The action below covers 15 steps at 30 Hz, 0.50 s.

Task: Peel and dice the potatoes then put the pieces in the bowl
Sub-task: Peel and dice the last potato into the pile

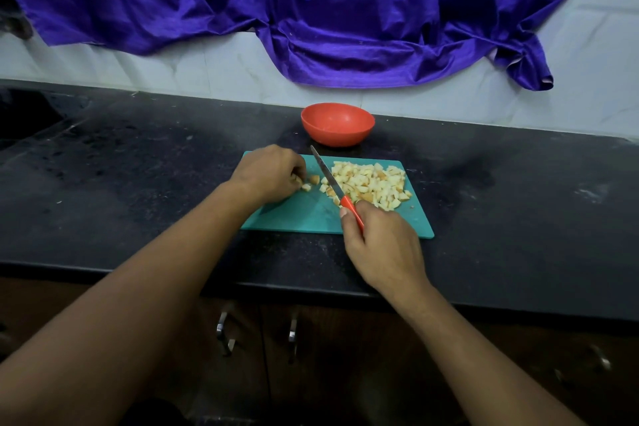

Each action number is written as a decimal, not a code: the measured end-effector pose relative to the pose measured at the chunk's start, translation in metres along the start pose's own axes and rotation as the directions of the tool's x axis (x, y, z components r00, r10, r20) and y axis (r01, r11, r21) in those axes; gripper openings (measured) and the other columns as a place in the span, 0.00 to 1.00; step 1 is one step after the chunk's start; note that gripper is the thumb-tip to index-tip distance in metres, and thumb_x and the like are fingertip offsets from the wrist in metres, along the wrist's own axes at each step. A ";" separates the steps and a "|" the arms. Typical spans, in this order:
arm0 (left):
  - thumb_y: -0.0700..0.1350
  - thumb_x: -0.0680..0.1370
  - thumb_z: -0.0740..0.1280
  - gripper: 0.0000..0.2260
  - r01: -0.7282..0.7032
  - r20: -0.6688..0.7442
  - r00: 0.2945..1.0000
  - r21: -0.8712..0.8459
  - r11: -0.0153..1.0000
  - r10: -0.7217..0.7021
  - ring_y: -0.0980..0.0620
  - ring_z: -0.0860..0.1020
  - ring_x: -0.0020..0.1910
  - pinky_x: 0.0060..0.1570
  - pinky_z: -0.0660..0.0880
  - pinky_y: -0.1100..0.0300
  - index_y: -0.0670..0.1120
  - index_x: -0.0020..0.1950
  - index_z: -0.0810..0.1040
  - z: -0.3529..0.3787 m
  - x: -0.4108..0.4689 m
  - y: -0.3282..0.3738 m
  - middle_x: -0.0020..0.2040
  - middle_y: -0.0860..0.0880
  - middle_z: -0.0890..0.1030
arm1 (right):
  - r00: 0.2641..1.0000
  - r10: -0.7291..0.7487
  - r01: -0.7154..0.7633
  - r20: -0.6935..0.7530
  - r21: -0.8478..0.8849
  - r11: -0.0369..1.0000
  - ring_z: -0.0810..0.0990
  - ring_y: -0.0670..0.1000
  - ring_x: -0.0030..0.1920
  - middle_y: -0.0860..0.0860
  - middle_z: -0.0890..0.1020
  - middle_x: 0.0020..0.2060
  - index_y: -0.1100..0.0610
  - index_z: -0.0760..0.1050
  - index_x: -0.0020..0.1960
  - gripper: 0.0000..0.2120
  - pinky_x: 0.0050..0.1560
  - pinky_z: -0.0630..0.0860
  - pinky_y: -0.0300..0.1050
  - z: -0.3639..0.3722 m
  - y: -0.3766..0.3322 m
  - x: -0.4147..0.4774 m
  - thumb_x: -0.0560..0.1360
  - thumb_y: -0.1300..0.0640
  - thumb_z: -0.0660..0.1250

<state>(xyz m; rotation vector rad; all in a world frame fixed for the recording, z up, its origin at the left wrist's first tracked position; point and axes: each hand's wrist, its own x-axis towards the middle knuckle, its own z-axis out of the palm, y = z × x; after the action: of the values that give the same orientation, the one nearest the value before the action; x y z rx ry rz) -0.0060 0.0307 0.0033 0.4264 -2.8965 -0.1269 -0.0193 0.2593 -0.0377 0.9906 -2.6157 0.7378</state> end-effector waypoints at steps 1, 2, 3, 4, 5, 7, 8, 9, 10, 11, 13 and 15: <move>0.52 0.78 0.70 0.07 -0.010 -0.011 1.000 0.005 1.000 0.010 0.51 0.79 0.55 0.45 0.75 0.55 0.59 0.55 0.83 0.000 0.000 0.000 0.56 0.55 0.83 | 1.000 -0.001 0.001 -0.001 -0.003 1.000 0.74 0.45 0.32 0.44 0.75 0.31 0.49 0.73 0.45 0.16 0.33 0.74 0.46 0.000 0.000 0.000 0.85 0.42 0.56; 0.52 0.78 0.70 0.06 -0.026 -0.024 0.999 0.009 1.000 0.026 0.52 0.79 0.54 0.45 0.75 0.56 0.58 0.55 0.83 0.000 0.000 0.001 0.55 0.55 0.83 | 1.000 -0.002 0.002 -0.003 -0.007 1.000 0.74 0.45 0.32 0.44 0.75 0.31 0.49 0.73 0.44 0.16 0.33 0.73 0.46 0.000 0.000 0.000 0.85 0.42 0.56; 0.51 0.78 0.71 0.06 -0.043 -0.040 0.998 0.013 0.999 0.044 0.52 0.79 0.53 0.44 0.74 0.56 0.58 0.54 0.83 0.001 0.000 0.001 0.54 0.56 0.83 | 1.000 -0.004 0.004 -0.005 -0.010 1.000 0.74 0.45 0.32 0.44 0.74 0.31 0.49 0.72 0.44 0.16 0.33 0.72 0.45 0.000 0.000 0.000 0.85 0.42 0.56; 0.51 0.78 0.71 0.06 -0.062 -0.060 0.996 0.017 0.998 0.063 0.53 0.79 0.53 0.42 0.72 0.57 0.58 0.54 0.83 0.002 -0.001 0.002 0.54 0.56 0.83 | 1.000 -0.006 0.006 -0.009 -0.012 1.000 0.74 0.44 0.32 0.44 0.74 0.31 0.49 0.72 0.44 0.16 0.32 0.72 0.45 0.001 0.001 0.000 0.85 0.42 0.56; 0.51 0.78 0.71 0.05 -0.077 -0.079 0.994 0.011 0.997 0.077 0.53 0.79 0.52 0.41 0.70 0.57 0.57 0.53 0.84 0.003 -0.002 0.003 0.53 0.57 0.83 | 1.000 -0.006 0.006 -0.010 -0.013 1.000 0.74 0.44 0.32 0.44 0.74 0.31 0.49 0.72 0.44 0.16 0.32 0.71 0.45 0.001 0.001 0.000 0.85 0.42 0.56; 0.52 0.78 0.71 0.05 -0.101 -0.130 0.987 -0.026 0.995 0.097 0.54 0.80 0.52 0.41 0.68 0.57 0.57 0.53 0.84 0.004 -0.005 0.004 0.52 0.58 0.84 | 1.000 -0.006 0.006 -0.010 -0.010 1.000 0.74 0.44 0.32 0.44 0.74 0.31 0.49 0.73 0.44 0.16 0.33 0.73 0.46 0.001 0.001 0.000 0.85 0.42 0.56; 0.52 0.78 0.71 0.05 -0.113 -0.170 0.980 -0.048 0.992 0.103 0.54 0.80 0.52 0.41 0.68 0.58 0.57 0.53 0.84 0.004 -0.008 0.004 0.52 0.58 0.84 | 1.000 -0.005 0.005 -0.009 -0.009 1.000 0.74 0.44 0.32 0.44 0.74 0.31 0.49 0.73 0.44 0.16 0.34 0.74 0.46 0.001 0.001 0.000 0.85 0.42 0.56; 0.53 0.78 0.71 0.06 -0.121 -0.221 0.970 -0.079 0.990 0.101 0.56 0.80 0.51 0.41 0.69 0.58 0.57 0.53 0.84 0.003 -0.011 0.004 0.52 0.59 0.84 | 1.000 -0.006 0.006 -0.010 -0.007 1.000 0.74 0.45 0.32 0.44 0.74 0.31 0.49 0.74 0.45 0.16 0.34 0.74 0.47 0.001 0.000 0.000 0.85 0.42 0.56; 0.53 0.78 0.72 0.06 -0.123 -0.274 0.958 -0.136 0.983 0.082 0.60 0.79 0.49 0.40 0.69 0.59 0.57 0.54 0.83 0.001 -0.016 0.006 0.52 0.60 0.84 | 1.000 -0.005 0.005 -0.011 -0.005 1.000 0.74 0.45 0.32 0.44 0.75 0.31 0.49 0.74 0.45 0.16 0.34 0.75 0.47 0.001 0.000 0.000 0.85 0.42 0.56; 0.52 0.77 0.72 0.06 -0.121 -0.316 0.948 -0.217 0.969 0.047 0.64 0.78 0.46 0.39 0.68 0.62 0.57 0.53 0.83 0.000 -0.021 0.007 0.50 0.61 0.83 | 1.000 -0.004 0.004 -0.012 -0.003 1.000 0.74 0.45 0.32 0.44 0.75 0.31 0.49 0.74 0.45 0.17 0.34 0.75 0.47 0.001 0.000 0.001 0.85 0.42 0.56; 0.51 0.77 0.74 0.04 -0.094 -0.329 0.944 -0.366 0.926 -0.035 0.72 0.74 0.40 0.36 0.65 0.68 0.57 0.51 0.84 0.001 -0.034 0.009 0.44 0.64 0.81 | 1.000 -0.001 0.001 -0.014 -0.001 1.000 0.74 0.45 0.32 0.45 0.75 0.31 0.49 0.75 0.46 0.17 0.34 0.74 0.47 0.001 0.001 0.001 0.85 0.42 0.56; 0.50 0.76 0.75 0.03 -0.053 -0.274 0.959 -0.443 0.895 -0.079 0.73 0.73 0.37 0.34 0.64 0.70 0.56 0.49 0.84 0.009 -0.047 0.008 0.42 0.63 0.82 | 1.000 -0.003 0.003 -0.016 -0.005 1.000 0.74 0.45 0.32 0.45 0.75 0.31 0.50 0.75 0.46 0.17 0.34 0.75 0.47 0.001 0.001 0.000 0.85 0.42 0.56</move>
<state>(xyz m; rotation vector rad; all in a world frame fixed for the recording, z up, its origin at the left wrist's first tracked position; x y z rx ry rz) 0.0337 0.0528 -0.0135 0.3439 -2.4730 -0.6618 -0.0202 0.2591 -0.0389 0.9834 -2.6002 0.7352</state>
